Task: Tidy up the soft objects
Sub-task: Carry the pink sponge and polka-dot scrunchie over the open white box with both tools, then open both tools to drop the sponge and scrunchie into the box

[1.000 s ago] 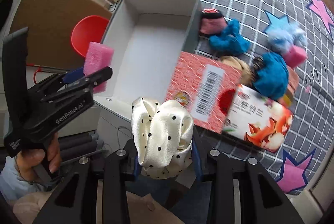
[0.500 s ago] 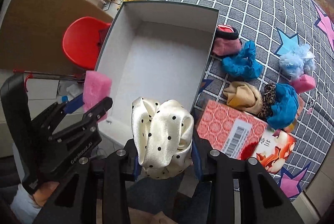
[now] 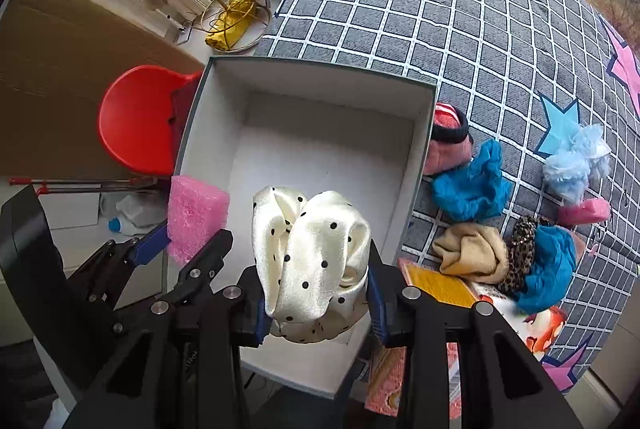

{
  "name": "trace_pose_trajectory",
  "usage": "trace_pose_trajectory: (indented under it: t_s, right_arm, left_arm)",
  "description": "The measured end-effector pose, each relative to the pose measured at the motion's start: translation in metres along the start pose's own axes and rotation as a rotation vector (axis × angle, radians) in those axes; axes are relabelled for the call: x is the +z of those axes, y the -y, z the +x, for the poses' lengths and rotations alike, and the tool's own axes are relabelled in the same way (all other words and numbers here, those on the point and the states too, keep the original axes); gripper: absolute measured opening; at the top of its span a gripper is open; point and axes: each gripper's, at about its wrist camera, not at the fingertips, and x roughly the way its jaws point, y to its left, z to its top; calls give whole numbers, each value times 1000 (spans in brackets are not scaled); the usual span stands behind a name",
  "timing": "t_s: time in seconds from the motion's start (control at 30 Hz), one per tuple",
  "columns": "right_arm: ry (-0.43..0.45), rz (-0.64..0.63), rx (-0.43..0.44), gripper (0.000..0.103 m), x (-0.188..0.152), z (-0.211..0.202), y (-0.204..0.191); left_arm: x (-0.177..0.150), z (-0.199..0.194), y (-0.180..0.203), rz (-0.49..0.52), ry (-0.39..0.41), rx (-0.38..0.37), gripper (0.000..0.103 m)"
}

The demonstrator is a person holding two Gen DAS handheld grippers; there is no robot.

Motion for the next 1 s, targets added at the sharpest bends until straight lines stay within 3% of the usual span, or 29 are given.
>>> trace_pose_trajectory:
  t_s: [0.5,1.0]
  right_arm:
    - [30,122,-2,39,30,9,21]
    - [20,143,-4,39,38,17,29]
  left_arm:
    - [53,27,12,67,4,63,53]
    - [61,36,17,79,-13,64,53]
